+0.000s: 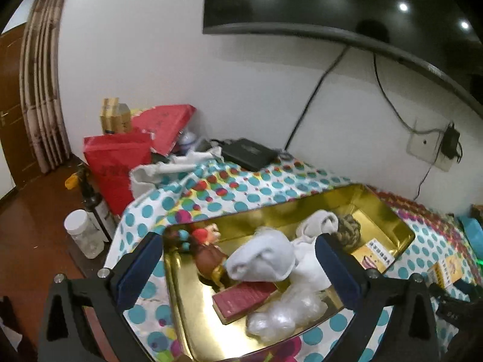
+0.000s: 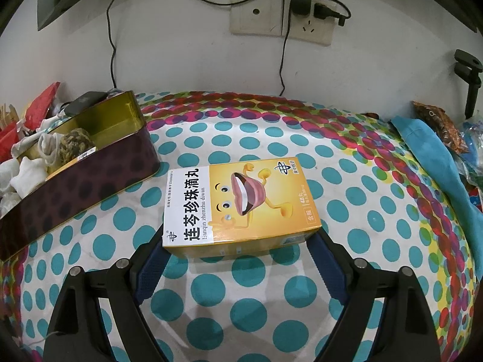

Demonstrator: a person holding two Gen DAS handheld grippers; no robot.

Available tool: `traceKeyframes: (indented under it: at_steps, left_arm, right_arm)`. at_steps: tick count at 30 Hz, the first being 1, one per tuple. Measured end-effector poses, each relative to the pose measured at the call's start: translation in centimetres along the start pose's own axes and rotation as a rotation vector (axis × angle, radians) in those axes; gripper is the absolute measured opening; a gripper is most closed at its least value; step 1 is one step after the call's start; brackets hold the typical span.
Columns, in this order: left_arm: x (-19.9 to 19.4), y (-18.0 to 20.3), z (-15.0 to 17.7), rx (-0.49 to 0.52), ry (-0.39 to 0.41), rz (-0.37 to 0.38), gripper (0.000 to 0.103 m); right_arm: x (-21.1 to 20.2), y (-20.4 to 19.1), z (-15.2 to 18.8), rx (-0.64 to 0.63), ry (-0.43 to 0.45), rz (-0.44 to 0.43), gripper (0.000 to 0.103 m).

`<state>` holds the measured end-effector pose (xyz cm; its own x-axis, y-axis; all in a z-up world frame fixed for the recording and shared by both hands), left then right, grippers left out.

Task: Organize objects
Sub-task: 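Carry the yellow medicine box into the gold tin and open the right tool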

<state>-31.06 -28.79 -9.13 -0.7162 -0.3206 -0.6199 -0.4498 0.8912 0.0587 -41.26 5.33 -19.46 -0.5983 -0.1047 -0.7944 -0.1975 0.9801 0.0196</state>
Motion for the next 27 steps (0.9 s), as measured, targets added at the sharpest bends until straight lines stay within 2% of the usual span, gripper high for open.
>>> traceKeyframes:
  at_steps: [3, 6, 9, 13, 16, 19, 21, 24, 27]
  left_arm:
    - [-1.4, -1.1, -0.9, 0.001, 0.026, -0.001, 0.103]
    - [-2.6, -2.7, -1.9, -0.049, 0.045, 0.041, 0.103]
    - [-2.5, -3.3, -2.4, -0.081, 0.022, 0.129, 0.103]
    - [-1.3, -3.5, -1.6, -0.068, -0.042, 0.132, 0.103]
    - [-2.0, -4.5, -1.9, -0.123, -0.020, 0.152, 0.103]
    - [-2.7, -5.4, -2.0, -0.104, 0.013, 0.075, 0.103]
    - [-2.4, -5.3, -1.4, -0.070, -0.009, 0.033, 0.103]
    - [-1.5, -4.6, 0.2, 0.003, -0.066, -0.069, 0.103]
    - [-1.9, -3.3, 1.2, 0.062, -0.071, -0.094, 0.103]
  right_arm:
    - [0.3, -0.1, 0.1, -0.006, -0.017, -0.006, 0.086]
    - [0.5, 0.0, 0.1, -0.007, -0.026, 0.004, 0.086]
    - [0.1, -0.2, 0.0, -0.017, -0.008, 0.010, 0.086]
    - [0.1, -0.4, 0.0, -0.034, -0.008, 0.023, 0.086]
    - [-0.5, -0.8, -0.2, -0.054, 0.022, 0.025, 0.086]
    - [-1.1, -1.7, -0.4, -0.102, 0.050, 0.031, 0.086]
    - [-1.4, -2.5, -0.3, -0.119, 0.056, 0.025, 0.086]
    - [-1.9, -4.1, -0.7, -0.122, 0.067, -0.005, 0.086]
    - [-2.8, -7.2, -2.0, -0.134, 0.089, -0.053, 0.086]
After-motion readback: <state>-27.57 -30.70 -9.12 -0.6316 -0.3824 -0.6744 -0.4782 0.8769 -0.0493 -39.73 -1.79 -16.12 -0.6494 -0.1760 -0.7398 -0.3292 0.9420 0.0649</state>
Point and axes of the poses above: each gripper's, at about its wrist camera, not at the fingertips, and x roughly the way its jaws point, y to its right, z to its underside, the point moved 9 cm from there along x, roughly the way its jaws point, and after that the axes turned 5 degrees about -y, right-handed, at the moved point
